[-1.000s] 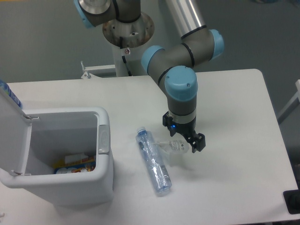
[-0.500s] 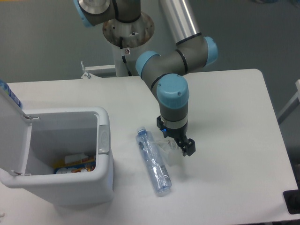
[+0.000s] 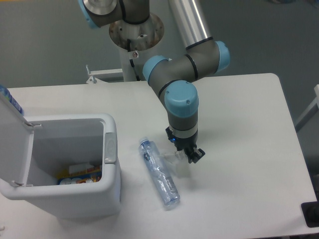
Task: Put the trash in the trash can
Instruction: 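Lower the gripper and close it on the clear plastic wrapper, then lift the wrapper and carry it over the white trash bin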
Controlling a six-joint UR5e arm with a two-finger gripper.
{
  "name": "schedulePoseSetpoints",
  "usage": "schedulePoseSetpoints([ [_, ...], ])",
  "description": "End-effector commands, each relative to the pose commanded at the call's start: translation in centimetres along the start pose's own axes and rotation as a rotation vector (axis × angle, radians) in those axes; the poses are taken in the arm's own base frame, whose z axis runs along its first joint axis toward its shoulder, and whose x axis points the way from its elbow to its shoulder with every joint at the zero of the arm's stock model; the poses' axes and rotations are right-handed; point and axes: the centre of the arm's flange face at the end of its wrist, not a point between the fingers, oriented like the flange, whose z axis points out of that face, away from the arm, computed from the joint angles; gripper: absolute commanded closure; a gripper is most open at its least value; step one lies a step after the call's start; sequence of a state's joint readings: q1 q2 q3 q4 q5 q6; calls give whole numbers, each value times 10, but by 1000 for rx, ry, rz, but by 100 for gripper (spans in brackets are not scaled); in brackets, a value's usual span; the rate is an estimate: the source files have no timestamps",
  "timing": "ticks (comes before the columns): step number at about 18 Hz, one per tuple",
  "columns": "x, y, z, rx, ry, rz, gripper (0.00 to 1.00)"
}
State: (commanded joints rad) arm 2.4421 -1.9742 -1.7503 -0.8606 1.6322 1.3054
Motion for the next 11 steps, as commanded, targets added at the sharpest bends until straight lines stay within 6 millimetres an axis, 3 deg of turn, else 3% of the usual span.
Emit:
schedulePoseSetpoints([
  [5, -2, 6, -5, 1, -2, 1, 94],
  [11, -16, 44, -57, 17, -38, -24, 94],
])
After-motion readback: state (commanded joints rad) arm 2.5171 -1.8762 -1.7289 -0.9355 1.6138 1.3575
